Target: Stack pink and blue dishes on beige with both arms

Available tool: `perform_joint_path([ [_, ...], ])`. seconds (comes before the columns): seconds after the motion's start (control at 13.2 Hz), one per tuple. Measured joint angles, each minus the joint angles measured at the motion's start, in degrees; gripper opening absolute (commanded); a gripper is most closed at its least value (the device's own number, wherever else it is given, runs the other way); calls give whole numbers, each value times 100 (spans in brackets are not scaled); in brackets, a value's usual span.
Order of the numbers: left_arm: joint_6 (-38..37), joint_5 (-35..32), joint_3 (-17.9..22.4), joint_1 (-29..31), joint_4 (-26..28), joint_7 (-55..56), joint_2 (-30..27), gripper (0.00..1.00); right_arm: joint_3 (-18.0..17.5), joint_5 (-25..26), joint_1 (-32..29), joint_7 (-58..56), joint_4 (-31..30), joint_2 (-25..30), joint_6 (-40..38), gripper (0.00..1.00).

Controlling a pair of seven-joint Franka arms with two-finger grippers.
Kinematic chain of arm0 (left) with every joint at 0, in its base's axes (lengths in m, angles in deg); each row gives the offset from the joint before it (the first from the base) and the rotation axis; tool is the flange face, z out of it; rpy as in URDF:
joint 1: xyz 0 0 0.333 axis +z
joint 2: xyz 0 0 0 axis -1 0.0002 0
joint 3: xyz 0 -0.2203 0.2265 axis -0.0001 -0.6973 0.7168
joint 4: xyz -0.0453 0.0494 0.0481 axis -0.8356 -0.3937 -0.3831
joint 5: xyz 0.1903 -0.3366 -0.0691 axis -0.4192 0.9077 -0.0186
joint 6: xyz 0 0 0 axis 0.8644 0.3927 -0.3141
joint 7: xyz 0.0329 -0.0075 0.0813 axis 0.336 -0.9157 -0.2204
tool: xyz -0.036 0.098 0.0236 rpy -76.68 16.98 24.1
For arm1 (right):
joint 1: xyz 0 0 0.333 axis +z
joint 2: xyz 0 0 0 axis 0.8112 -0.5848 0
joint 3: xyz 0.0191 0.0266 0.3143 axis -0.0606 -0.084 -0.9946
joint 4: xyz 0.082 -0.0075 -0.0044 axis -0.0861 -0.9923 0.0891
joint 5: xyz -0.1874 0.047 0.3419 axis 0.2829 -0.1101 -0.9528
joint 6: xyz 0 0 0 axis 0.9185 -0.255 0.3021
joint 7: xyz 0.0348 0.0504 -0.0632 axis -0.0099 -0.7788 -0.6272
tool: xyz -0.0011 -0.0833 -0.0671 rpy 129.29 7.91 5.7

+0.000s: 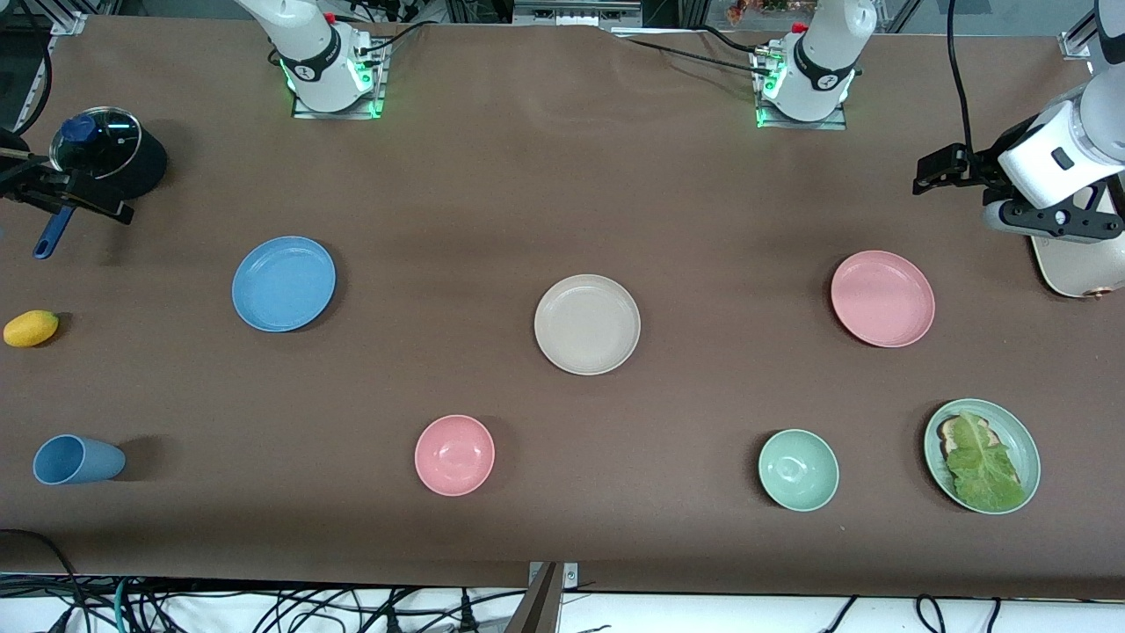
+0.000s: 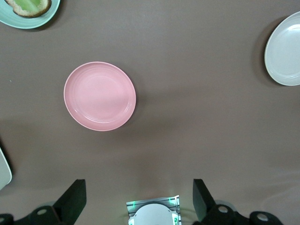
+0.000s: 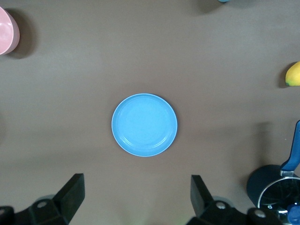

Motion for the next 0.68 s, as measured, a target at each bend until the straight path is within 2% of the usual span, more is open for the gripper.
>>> perform_joint_path([
  [0.68,28,0,3,-23,-268,0,262,100,2,1,-1,0,0,0,45,100],
])
